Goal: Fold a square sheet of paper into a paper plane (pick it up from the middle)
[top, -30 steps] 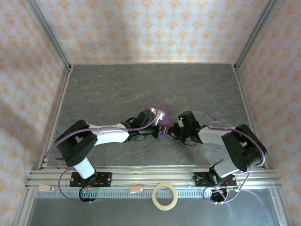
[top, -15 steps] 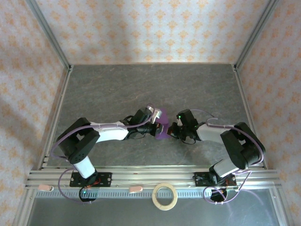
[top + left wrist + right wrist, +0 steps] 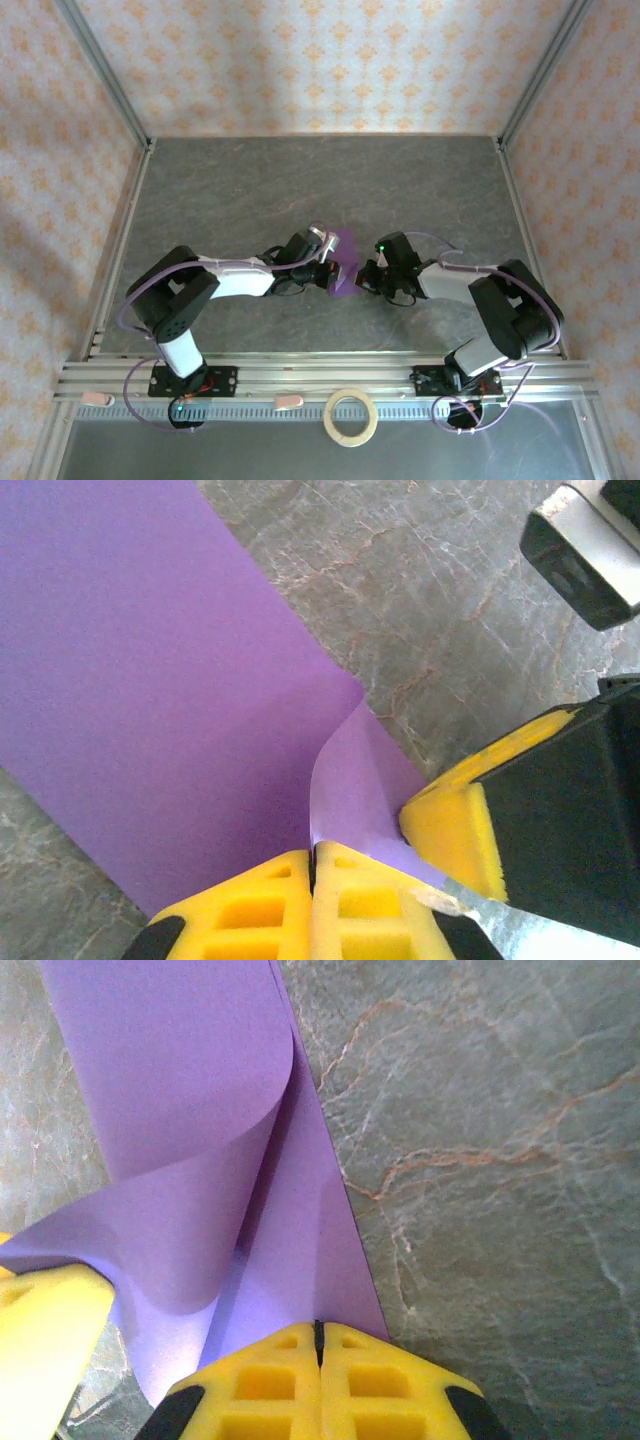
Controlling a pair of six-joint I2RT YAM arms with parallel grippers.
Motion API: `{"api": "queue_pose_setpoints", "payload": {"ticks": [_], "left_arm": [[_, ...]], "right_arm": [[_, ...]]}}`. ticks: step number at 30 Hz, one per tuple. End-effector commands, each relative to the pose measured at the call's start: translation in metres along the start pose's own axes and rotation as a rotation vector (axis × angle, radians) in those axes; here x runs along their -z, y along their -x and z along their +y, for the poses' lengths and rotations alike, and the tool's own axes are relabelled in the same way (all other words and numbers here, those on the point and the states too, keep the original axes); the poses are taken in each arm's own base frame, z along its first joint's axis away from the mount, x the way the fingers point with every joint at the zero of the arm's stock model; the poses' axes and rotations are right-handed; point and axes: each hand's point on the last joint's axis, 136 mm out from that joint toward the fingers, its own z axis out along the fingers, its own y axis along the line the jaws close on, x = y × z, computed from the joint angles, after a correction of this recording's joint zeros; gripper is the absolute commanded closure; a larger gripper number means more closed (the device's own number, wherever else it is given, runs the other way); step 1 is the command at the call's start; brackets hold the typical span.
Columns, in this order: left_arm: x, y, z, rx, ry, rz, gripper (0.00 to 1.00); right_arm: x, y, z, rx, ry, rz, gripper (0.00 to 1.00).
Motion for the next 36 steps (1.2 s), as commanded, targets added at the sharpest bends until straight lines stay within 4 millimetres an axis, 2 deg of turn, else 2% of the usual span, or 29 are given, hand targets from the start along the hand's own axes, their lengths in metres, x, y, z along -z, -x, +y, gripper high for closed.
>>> {"api": "queue_pose_setpoints", "payload": {"ticks": [1,14,36], "left_arm": [[-0.001,-0.004,0.020,-0.029,0.086,0.001,0.96],[-0.004,-0.005,0.033,-0.054,0.155,0.010,0.95],[-0.004,-0.003,0.039,-0.053,0.189,-0.006,0.95]], "right_arm": [[-0.004,-0.008,-0.028,-0.028,-0.114,0.015,1.00],[-0.006,-0.008,-0.030,-0.035,-0.118,0.019,1.00],[-0.009,-0.010,-0.032,-0.035,-0.121,0.032,1.00]]}}
